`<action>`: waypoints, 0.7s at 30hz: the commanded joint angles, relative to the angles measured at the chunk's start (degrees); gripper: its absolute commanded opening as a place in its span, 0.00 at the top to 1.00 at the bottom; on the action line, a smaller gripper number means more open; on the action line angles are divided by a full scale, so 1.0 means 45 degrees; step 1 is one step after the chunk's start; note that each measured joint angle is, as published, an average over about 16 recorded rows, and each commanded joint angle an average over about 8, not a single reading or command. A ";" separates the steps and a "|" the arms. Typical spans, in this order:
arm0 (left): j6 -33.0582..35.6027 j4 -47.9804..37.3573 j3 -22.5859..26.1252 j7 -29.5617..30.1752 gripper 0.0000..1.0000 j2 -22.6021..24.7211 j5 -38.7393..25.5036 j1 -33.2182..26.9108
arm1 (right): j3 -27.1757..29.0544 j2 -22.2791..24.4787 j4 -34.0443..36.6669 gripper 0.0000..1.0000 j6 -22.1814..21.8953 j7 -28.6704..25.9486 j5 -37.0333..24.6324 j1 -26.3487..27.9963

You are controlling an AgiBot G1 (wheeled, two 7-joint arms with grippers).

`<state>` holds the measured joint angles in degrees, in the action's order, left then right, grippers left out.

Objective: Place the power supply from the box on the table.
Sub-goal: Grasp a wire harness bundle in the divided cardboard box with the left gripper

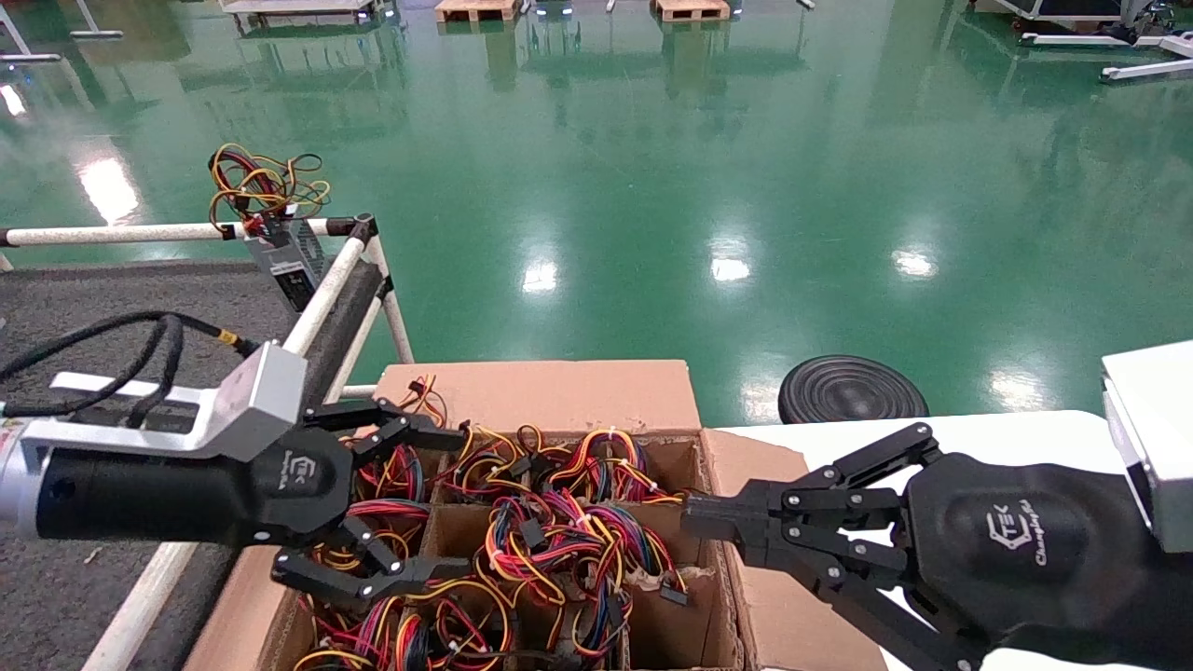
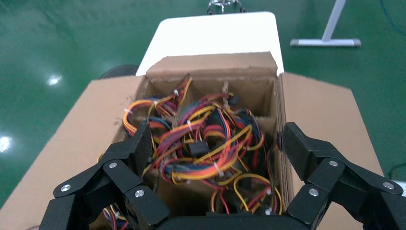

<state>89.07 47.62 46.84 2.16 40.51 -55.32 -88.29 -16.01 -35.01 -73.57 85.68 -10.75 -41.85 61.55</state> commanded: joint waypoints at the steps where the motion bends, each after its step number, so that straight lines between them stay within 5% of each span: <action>1: 0.0020 -0.0044 0.0335 -0.0085 0.00 -0.0052 0.0024 -0.0175 | 0.0000 0.0000 0.0000 1.00 0.0000 0.0000 0.0000 0.0000; 21: 0.0788 -0.1294 0.3496 -0.1898 0.00 0.0876 -0.2131 -0.2876 | 0.0000 0.0000 0.0000 1.00 0.0000 0.0000 0.0000 0.0000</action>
<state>92.48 41.60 62.30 -6.60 44.52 -64.58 -100.98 -16.01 -35.01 -73.57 85.68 -10.75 -41.85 61.55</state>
